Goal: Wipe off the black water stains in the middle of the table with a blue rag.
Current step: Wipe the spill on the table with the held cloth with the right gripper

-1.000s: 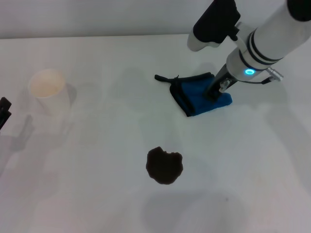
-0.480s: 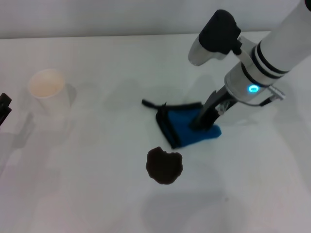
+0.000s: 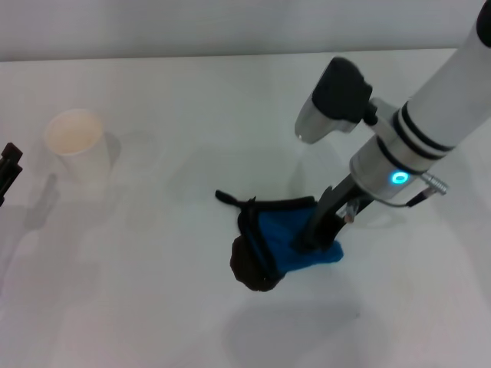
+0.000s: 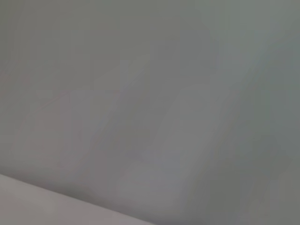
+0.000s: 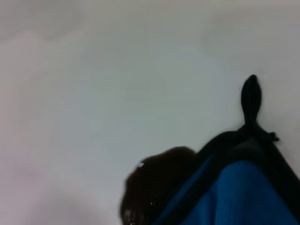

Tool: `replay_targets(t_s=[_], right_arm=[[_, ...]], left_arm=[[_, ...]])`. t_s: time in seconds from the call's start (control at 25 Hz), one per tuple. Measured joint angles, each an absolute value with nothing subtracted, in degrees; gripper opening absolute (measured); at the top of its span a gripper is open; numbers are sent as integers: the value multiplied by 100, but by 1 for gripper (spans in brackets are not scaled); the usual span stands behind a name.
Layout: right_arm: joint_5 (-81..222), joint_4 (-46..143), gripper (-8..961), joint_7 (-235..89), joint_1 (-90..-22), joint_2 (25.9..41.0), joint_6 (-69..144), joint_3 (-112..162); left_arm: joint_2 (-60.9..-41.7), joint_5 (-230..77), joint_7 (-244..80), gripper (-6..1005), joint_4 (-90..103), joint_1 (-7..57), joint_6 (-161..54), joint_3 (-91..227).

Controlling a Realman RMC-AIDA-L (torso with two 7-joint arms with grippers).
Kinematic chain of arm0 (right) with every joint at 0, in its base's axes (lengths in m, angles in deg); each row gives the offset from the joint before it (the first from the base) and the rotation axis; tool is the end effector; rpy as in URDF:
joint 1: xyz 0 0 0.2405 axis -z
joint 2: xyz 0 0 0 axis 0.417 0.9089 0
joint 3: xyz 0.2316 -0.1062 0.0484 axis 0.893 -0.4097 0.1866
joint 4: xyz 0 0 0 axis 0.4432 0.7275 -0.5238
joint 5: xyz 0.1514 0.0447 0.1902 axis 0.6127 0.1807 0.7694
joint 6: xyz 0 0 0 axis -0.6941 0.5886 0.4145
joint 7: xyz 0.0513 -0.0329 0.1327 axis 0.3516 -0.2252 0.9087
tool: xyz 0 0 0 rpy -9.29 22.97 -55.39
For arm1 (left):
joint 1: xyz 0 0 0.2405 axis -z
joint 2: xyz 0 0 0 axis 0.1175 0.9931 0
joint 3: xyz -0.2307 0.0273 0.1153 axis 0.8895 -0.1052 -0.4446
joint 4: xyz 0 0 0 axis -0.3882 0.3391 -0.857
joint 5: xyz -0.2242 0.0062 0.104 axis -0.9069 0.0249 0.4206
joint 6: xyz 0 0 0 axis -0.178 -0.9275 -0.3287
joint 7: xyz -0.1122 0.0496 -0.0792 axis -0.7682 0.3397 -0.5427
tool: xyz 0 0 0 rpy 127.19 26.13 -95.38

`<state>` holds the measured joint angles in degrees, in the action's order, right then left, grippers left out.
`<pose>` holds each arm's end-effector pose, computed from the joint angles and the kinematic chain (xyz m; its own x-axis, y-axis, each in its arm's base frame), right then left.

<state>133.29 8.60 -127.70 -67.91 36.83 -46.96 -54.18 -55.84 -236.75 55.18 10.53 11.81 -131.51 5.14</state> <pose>0.2235 0.3922 -0.0804 0.7754 -0.5583 0.2950 -0.5350 -0.8290 -0.1628 -0.3921 0.3025 -0.0363 0.4133 0.1668 0.8952 0.8978 -0.2388 -0.3700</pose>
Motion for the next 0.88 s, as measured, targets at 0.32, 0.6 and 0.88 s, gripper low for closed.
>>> replay_targets(t_s=[0.32, 0.6, 0.88], right_arm=[[13736, 860, 67, -12818, -6747, 3678, -4658, -5990], [14300, 860, 52, -12997, -6740, 3682, -4656, -6657], [14724, 862, 51, -13117, -6718, 3701, -4439, -6937]], left_arm=[[-5594, -23671, 5509, 859, 1014, 1254, -13148, 514], [-5593, -23671, 5508, 859, 964, 1289, -13138, 505], [-5586, -23672, 5508, 860, 964, 1306, -13137, 505]])
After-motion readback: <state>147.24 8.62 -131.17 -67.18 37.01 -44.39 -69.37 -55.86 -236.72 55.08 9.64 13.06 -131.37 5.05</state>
